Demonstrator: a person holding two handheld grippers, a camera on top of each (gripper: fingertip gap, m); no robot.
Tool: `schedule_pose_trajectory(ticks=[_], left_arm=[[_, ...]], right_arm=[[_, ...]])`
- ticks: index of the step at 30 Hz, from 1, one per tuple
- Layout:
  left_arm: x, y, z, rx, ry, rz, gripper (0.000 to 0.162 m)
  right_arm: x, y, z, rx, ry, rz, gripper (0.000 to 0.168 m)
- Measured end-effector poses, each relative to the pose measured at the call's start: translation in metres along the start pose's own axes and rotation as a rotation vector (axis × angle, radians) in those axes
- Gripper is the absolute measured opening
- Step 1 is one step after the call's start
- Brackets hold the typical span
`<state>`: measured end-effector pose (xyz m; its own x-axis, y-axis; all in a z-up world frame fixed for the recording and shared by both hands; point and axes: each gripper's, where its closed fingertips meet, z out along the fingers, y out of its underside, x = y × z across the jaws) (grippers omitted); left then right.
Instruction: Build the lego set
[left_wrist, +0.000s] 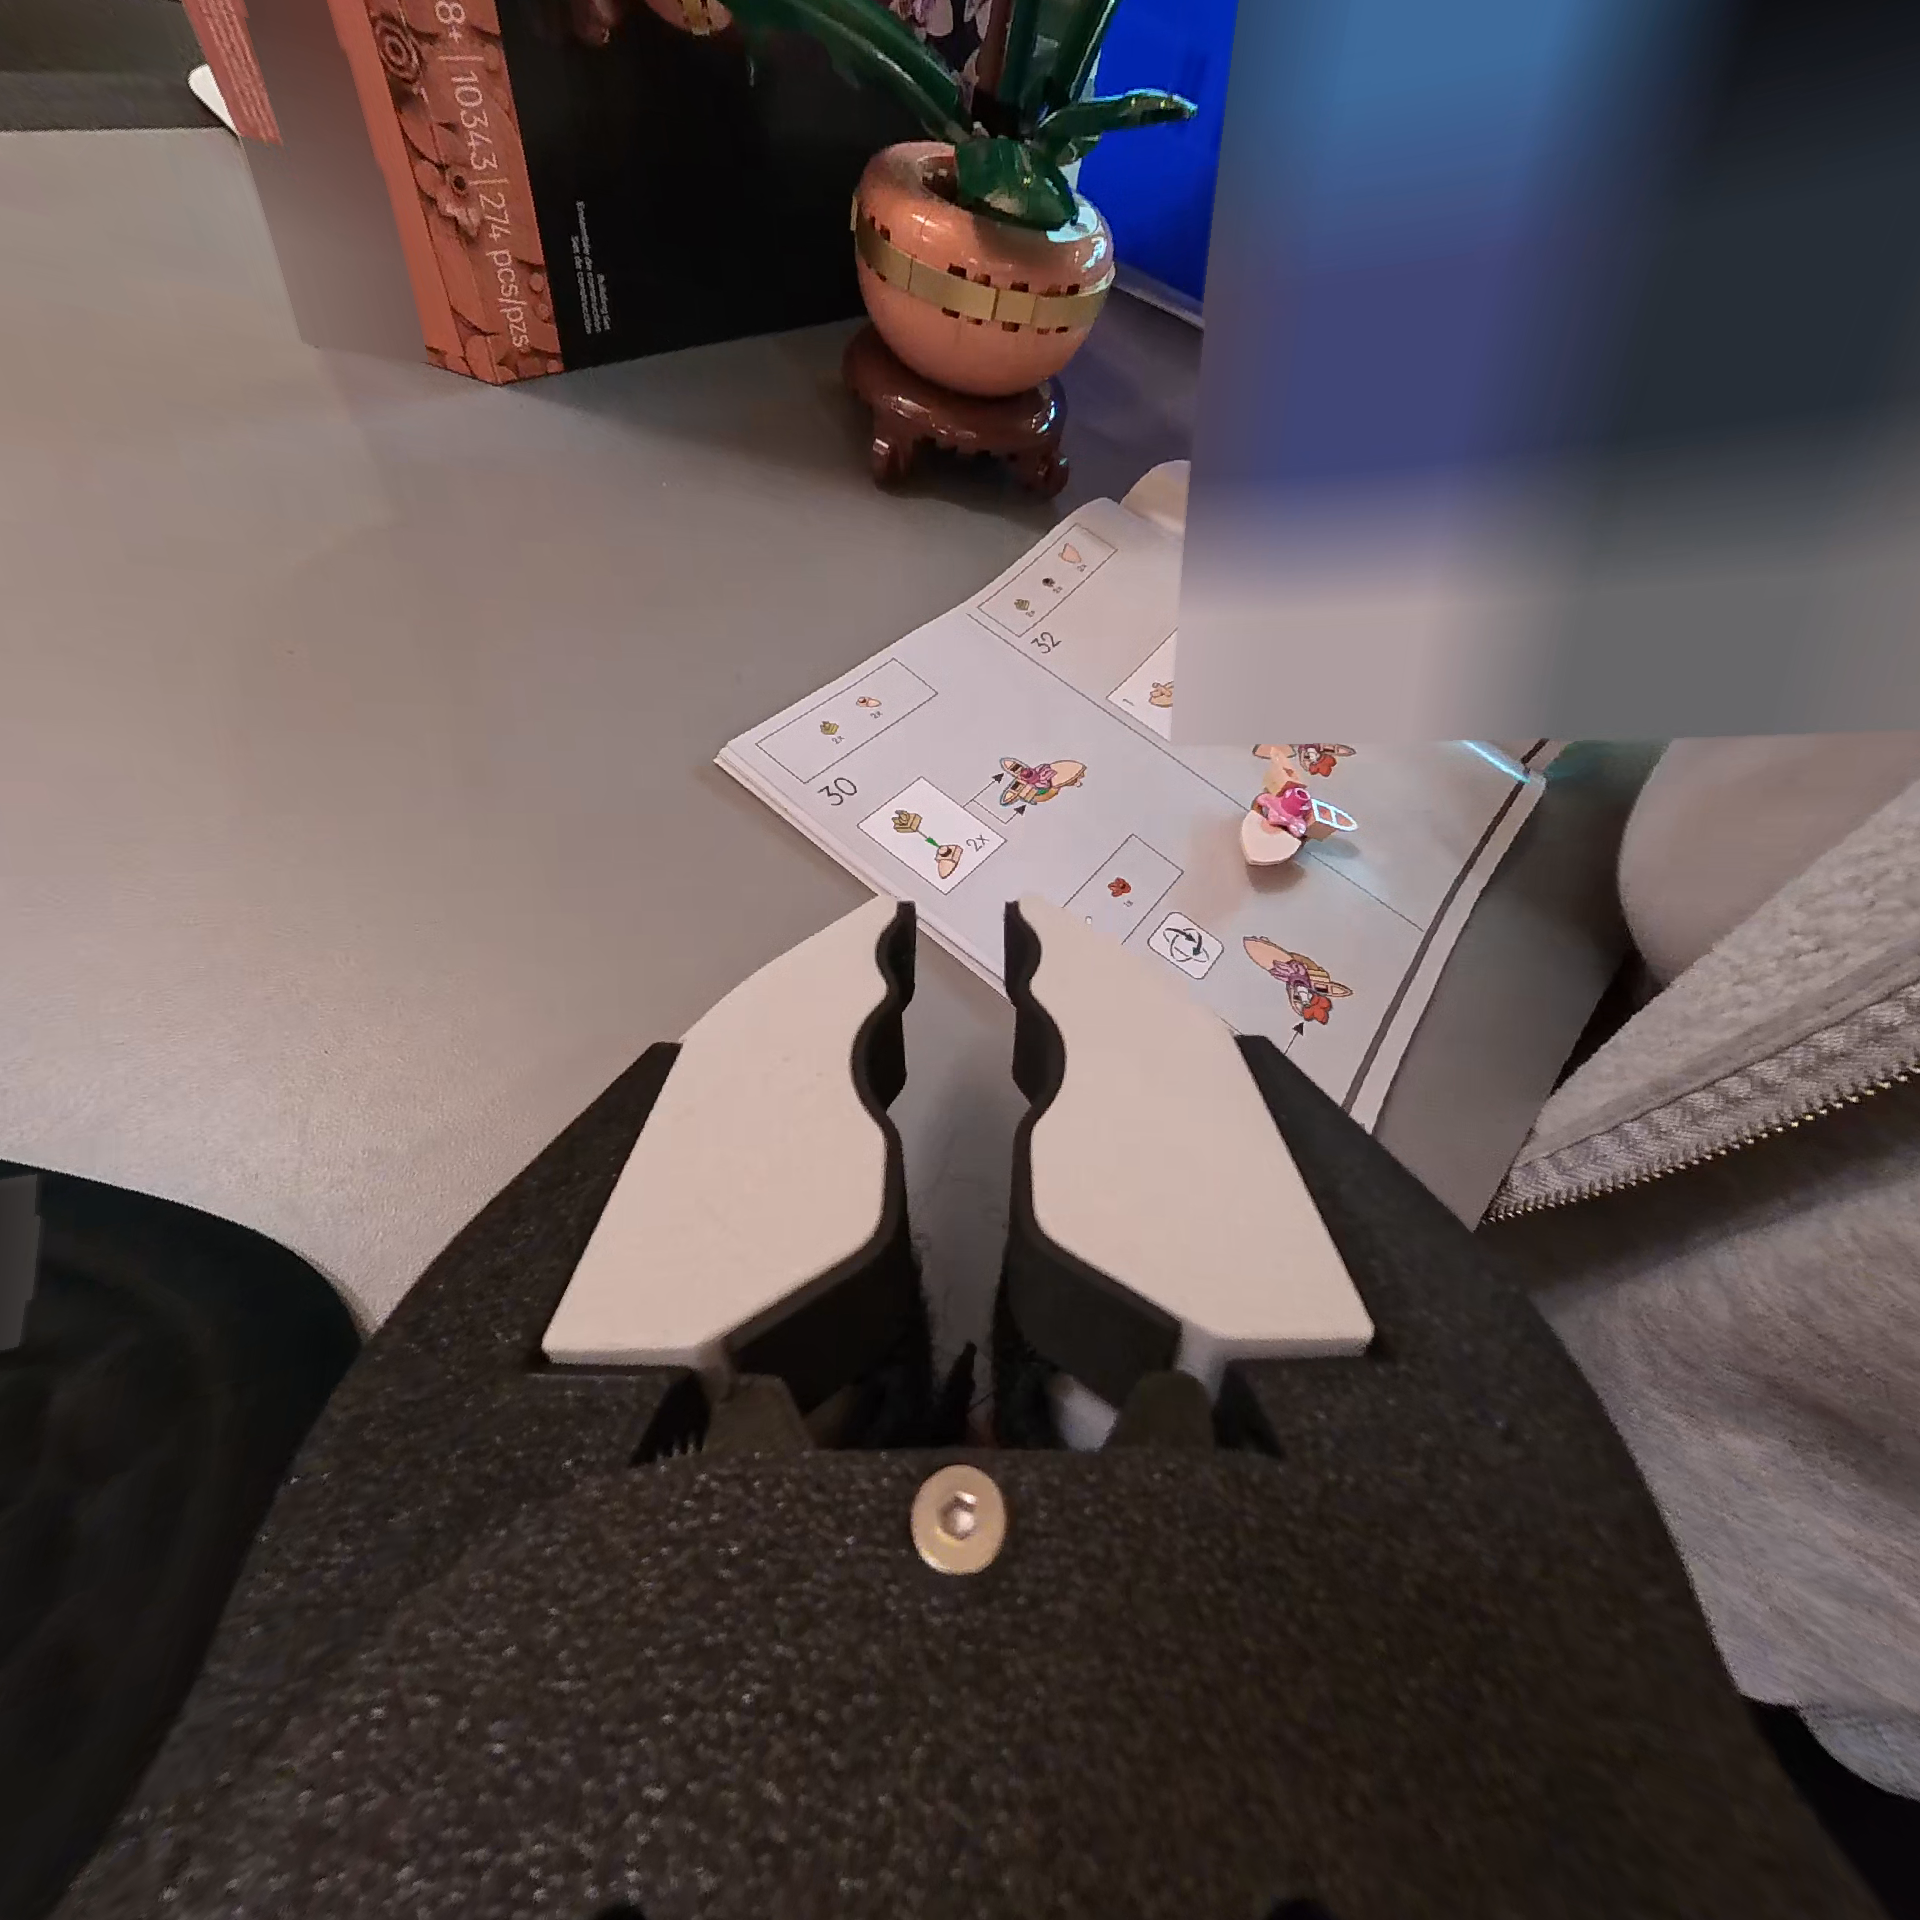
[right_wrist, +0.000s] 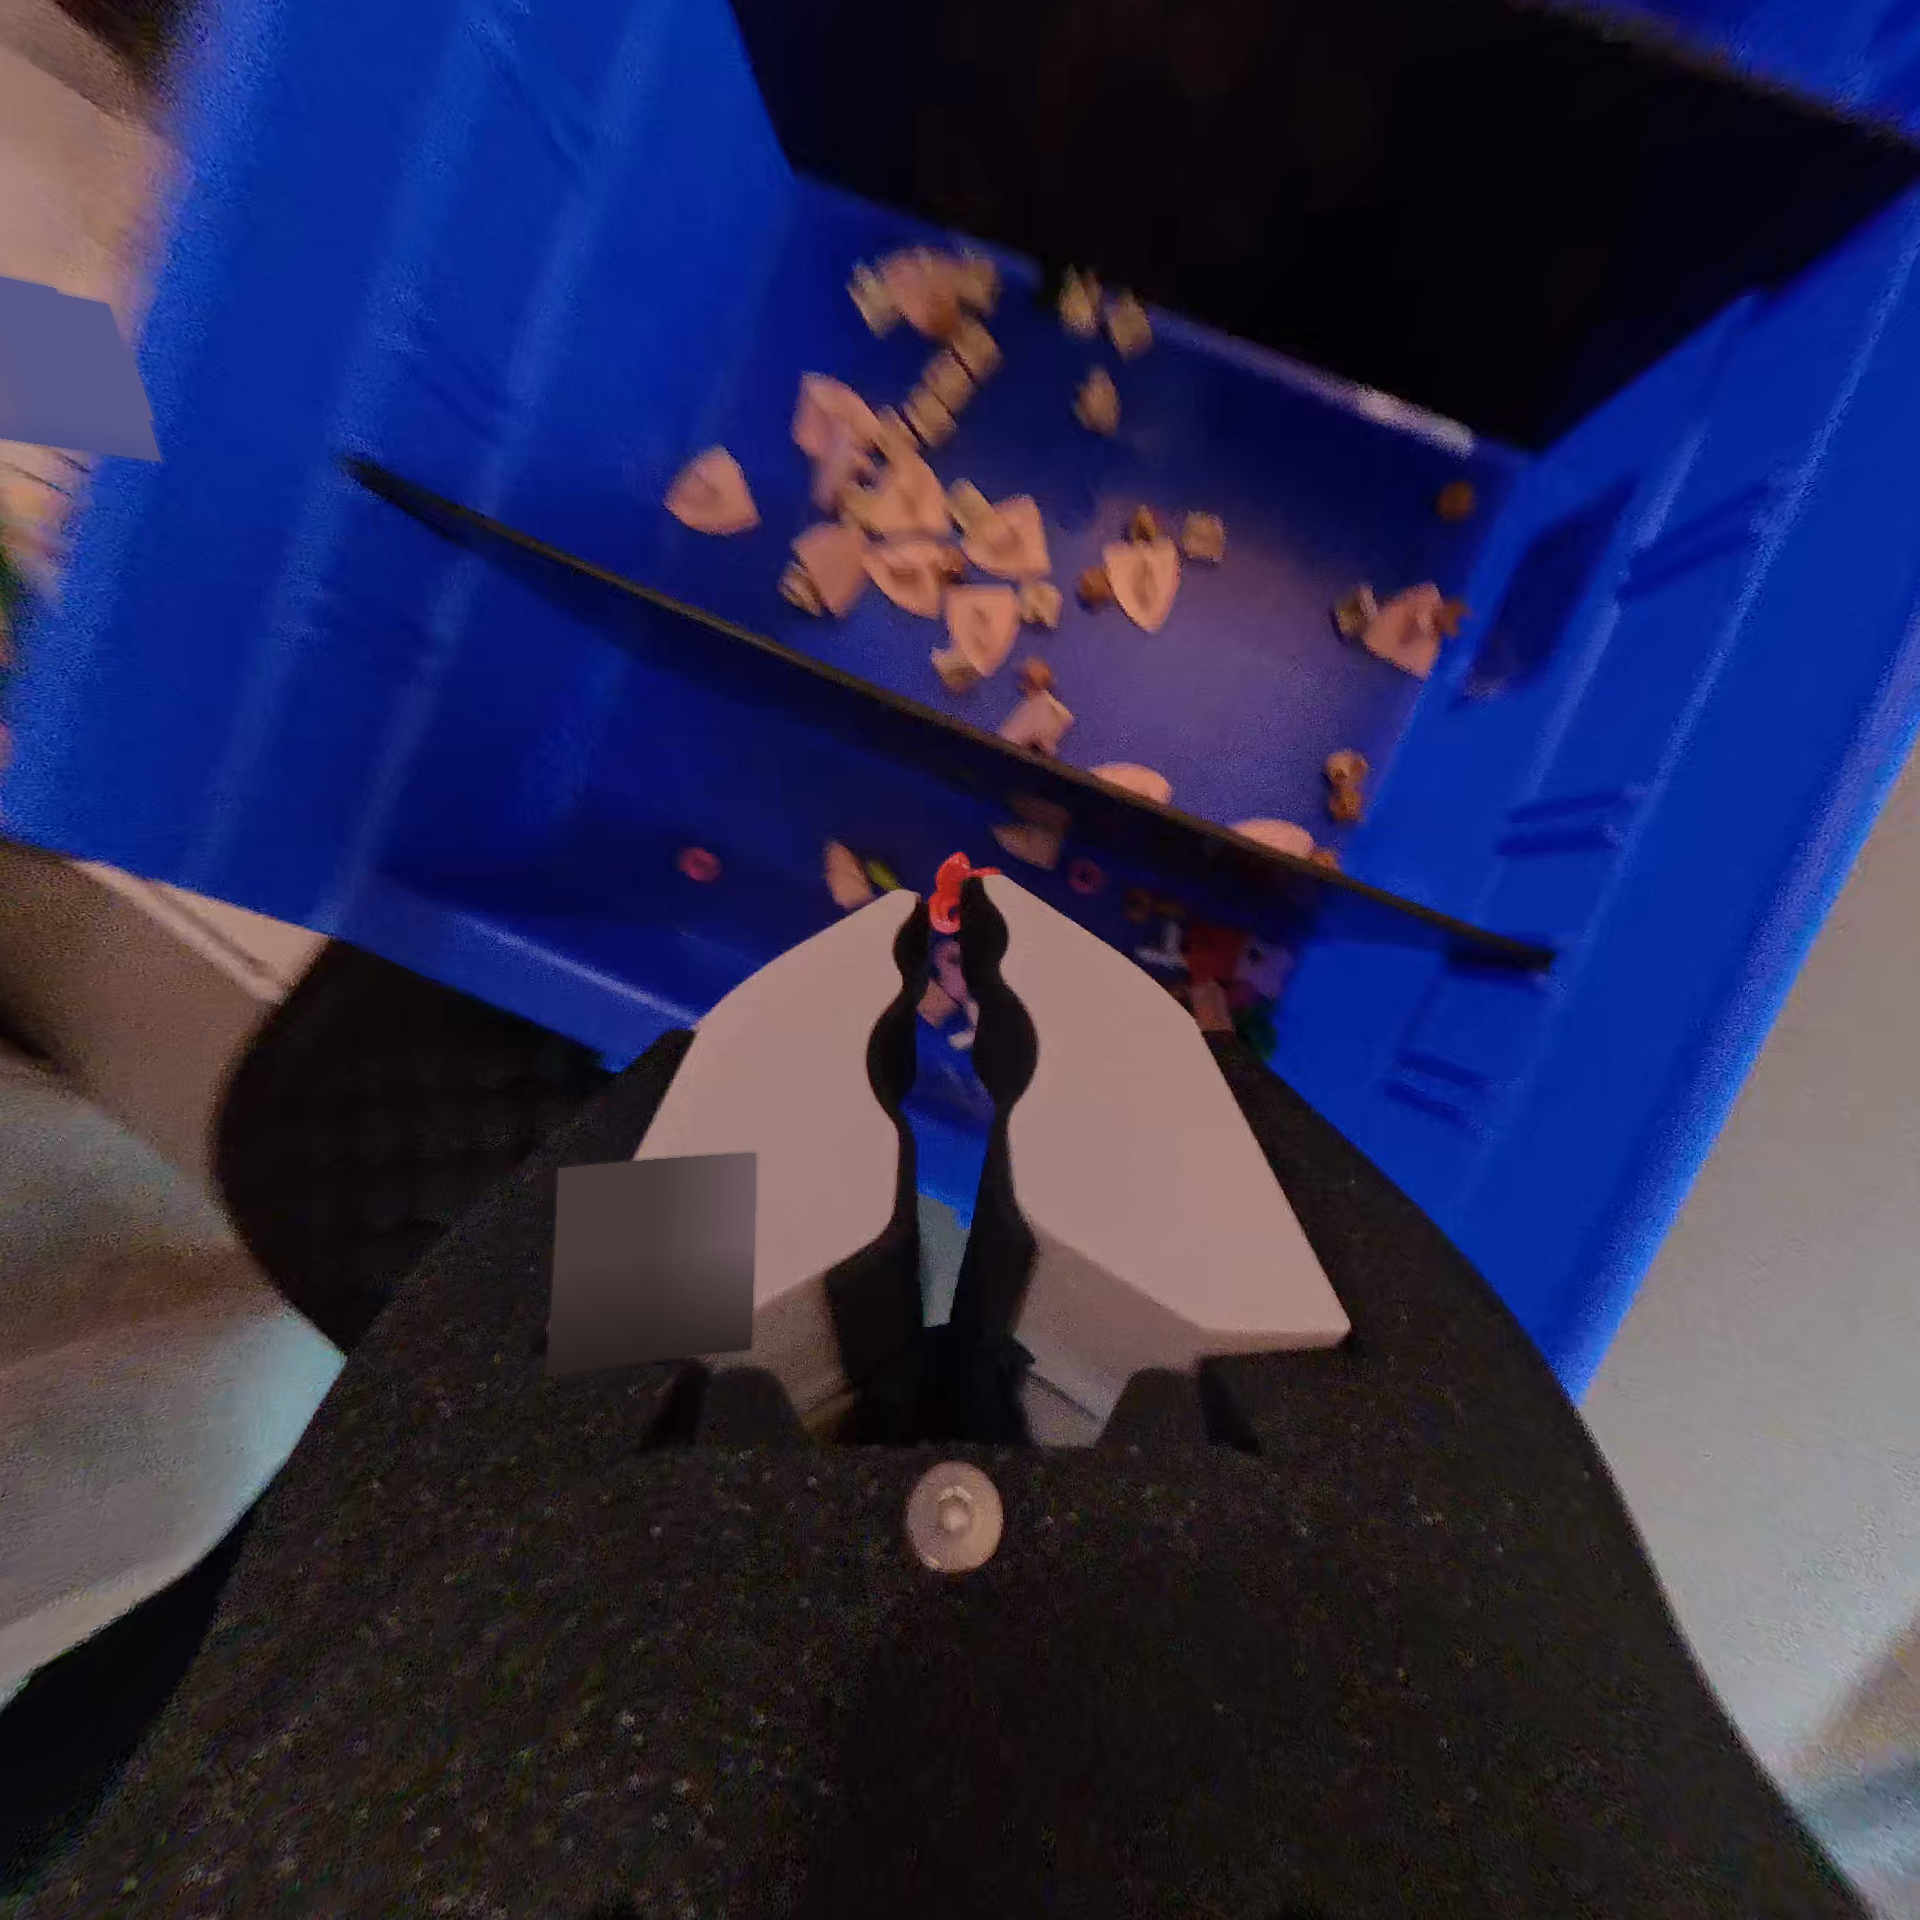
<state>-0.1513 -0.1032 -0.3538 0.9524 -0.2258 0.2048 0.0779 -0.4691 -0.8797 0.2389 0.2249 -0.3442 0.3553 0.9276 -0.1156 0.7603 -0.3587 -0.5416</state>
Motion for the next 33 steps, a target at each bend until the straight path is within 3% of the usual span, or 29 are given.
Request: schedule_pose_trajectory(ticks=[5,9,13,18,24,33], left_arm=[[0.002,0.001,0.001,-0.005,0.007,0.015,0.016],[0.003,0.004,0.004,-0.036,-0.010,0.051,0.015],[0.010,0.008,0.006,-0.066,-0.013,0.128,0.014],[0.018,0.011,0.008,-0.078,-0.022,0.235,0.014],[0.025,0.006,0.003,-0.015,-0.047,0.343,0.013],[0.026,0.000,0.001,0.028,-0.037,0.347,0.013]], right_arm=[[-0.051,-0.046,-0.029,0.287,-0.144,-0.041,0.005],[-0.131,-0.083,-0.035,0.409,-0.238,-0.232,0.005],[-0.219,-0.102,0.007,0.390,-0.368,-0.422,0.005],[-0.278,-0.094,0.100,0.150,-0.417,-0.560,0.005],[-0.277,-0.081,0.141,-0.034,-0.313,-0.644,0.007],[-0.272,-0.079,0.138,-0.083,-0.294,-0.662,0.027]])
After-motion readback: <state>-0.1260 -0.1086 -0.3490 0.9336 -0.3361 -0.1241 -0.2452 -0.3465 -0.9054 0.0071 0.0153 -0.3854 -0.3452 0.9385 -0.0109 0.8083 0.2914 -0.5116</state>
